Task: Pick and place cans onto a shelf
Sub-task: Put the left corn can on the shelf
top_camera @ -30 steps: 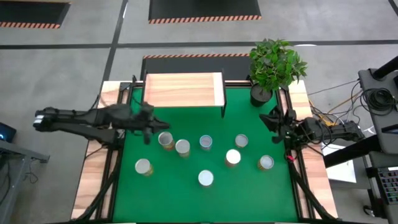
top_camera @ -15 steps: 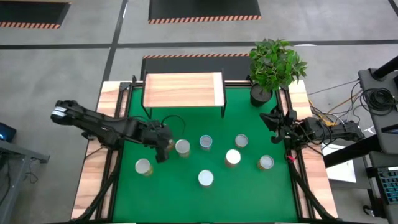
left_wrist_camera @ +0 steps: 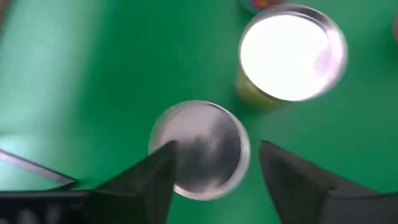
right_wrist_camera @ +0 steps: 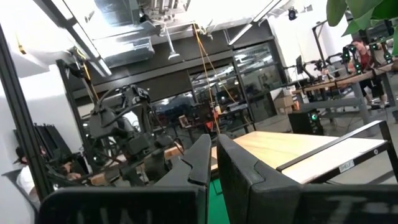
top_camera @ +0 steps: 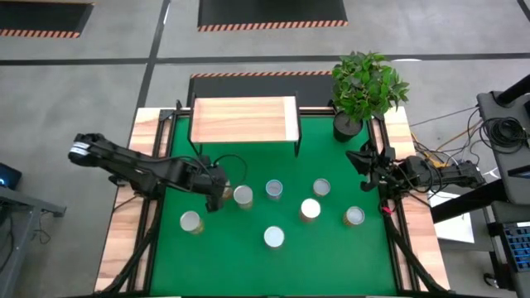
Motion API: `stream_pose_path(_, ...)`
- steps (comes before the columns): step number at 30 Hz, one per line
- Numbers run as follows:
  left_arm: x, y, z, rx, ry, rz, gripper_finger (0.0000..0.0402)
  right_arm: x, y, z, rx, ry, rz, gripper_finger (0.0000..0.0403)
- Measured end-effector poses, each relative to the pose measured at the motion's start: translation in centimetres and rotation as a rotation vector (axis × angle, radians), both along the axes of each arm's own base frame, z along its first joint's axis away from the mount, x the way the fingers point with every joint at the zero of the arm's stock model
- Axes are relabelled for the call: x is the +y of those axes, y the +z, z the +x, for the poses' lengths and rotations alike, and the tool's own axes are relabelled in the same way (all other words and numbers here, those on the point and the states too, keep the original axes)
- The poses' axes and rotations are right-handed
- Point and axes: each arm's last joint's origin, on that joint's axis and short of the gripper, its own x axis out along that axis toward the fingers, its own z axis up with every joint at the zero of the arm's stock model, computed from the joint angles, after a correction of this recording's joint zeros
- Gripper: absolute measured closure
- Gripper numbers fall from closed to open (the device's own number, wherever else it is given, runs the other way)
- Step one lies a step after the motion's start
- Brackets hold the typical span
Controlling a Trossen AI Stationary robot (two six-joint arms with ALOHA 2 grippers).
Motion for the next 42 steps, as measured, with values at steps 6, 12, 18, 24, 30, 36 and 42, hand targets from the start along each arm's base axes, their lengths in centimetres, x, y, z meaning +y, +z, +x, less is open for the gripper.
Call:
stream_pose_path(6, 0.1, -0.7, 0.3, 0.032, -0.016, 0.074, 0.0075, 0.0, -0.2, 0.1, 0.020, 0.000, -0.002, 0.0385)
stream_pose_path(12, 0.0, -1.3, 0.5, 0.066, -0.037, 0.054, 0.0041, 0.0, -0.2, 0.1, 0.023, 0.000, -0.003, 0.0385)
stream_pose_path(18, 0.0, -2.1, 0.3, 0.071, -0.037, 0.055, 0.0040, 0.0, -0.2, 0.1, 0.024, -0.002, -0.008, 0.0385)
stream_pose_path(24, 0.0, -3.5, 0.2, 0.059, -0.038, 0.051, 0.0040, 0.0, -0.2, 0.1, 0.024, -0.002, -0.009, 0.0385)
stream_pose_path(30, 0.1, -4.3, -0.1, 0.065, -0.026, 0.049, 0.0069, 0.0, -0.2, 0.1, 0.025, -0.004, -0.014, 0.0385)
stream_pose_path(36, 0.1, -4.3, -0.1, 0.058, -0.013, 0.046, 0.0106, 0.0, -0.2, 0.1, 0.026, -0.004, -0.016, 0.0385)
stream_pose_path(42, 0.1, -4.3, -0.1, 0.060, -0.014, 0.047, 0.0099, 0.0, -0.2, 0.1, 0.026, -0.004, -0.016, 0.0385)
